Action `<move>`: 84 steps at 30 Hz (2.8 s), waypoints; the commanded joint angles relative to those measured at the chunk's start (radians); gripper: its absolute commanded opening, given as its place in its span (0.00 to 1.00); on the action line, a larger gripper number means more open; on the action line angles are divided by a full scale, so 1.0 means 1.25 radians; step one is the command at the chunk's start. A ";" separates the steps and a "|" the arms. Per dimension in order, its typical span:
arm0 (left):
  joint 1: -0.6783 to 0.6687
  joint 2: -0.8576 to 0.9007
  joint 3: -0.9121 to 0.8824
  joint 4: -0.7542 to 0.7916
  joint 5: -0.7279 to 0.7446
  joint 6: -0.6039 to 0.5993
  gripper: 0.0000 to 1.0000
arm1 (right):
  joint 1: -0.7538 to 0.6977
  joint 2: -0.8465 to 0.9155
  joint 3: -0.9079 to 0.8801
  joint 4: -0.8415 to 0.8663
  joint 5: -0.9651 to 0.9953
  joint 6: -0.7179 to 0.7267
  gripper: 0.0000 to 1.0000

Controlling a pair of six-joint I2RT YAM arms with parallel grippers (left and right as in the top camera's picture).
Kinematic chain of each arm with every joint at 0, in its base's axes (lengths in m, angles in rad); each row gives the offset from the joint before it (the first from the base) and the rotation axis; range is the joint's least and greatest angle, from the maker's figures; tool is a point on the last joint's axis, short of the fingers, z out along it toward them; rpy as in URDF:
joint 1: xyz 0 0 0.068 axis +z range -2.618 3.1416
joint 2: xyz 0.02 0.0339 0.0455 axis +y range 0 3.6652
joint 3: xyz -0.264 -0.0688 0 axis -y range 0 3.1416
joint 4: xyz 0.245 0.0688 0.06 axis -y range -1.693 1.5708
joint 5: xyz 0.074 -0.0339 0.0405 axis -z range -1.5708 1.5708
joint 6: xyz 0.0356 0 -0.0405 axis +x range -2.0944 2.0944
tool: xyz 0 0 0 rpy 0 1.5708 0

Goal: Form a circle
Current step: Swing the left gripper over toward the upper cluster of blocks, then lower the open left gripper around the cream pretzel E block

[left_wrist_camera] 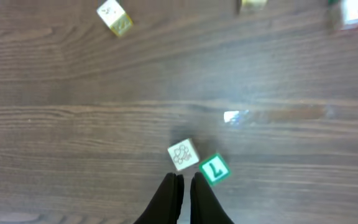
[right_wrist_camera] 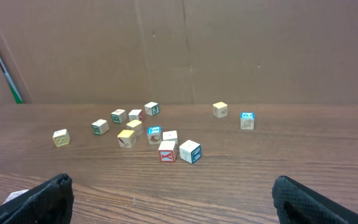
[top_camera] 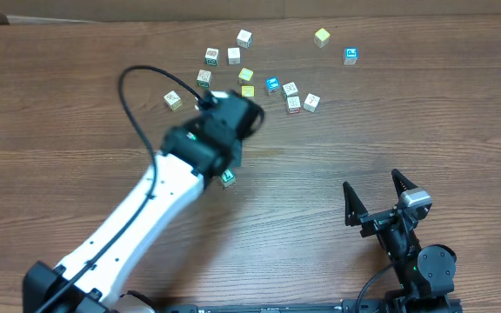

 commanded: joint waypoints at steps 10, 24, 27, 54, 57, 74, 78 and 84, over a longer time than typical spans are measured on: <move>0.292 0.158 0.565 -0.180 0.466 0.131 0.04 | -0.004 -0.006 -0.008 0.004 0.002 -0.004 1.00; 0.316 0.353 0.640 -0.148 0.538 0.100 0.82 | -0.004 -0.006 -0.008 0.004 0.002 -0.004 1.00; 0.312 0.391 0.640 -0.128 0.561 0.080 1.00 | -0.004 -0.006 -0.008 0.004 0.002 -0.004 1.00; 0.049 0.678 0.639 0.124 0.582 -0.065 0.23 | -0.004 -0.006 -0.008 0.004 0.002 -0.004 1.00; 0.031 0.683 0.639 0.137 0.526 -0.065 0.13 | -0.004 -0.006 -0.008 0.004 0.002 -0.004 1.00; -0.017 0.742 0.637 0.244 0.252 -0.065 0.61 | -0.004 -0.006 -0.008 0.004 0.002 -0.004 1.00; -0.018 0.750 0.637 0.242 0.253 -0.065 0.58 | -0.004 -0.006 -0.008 0.004 0.002 -0.004 1.00; -0.018 0.753 0.637 0.218 0.252 -0.065 0.47 | -0.004 -0.006 -0.008 0.004 0.002 -0.004 1.00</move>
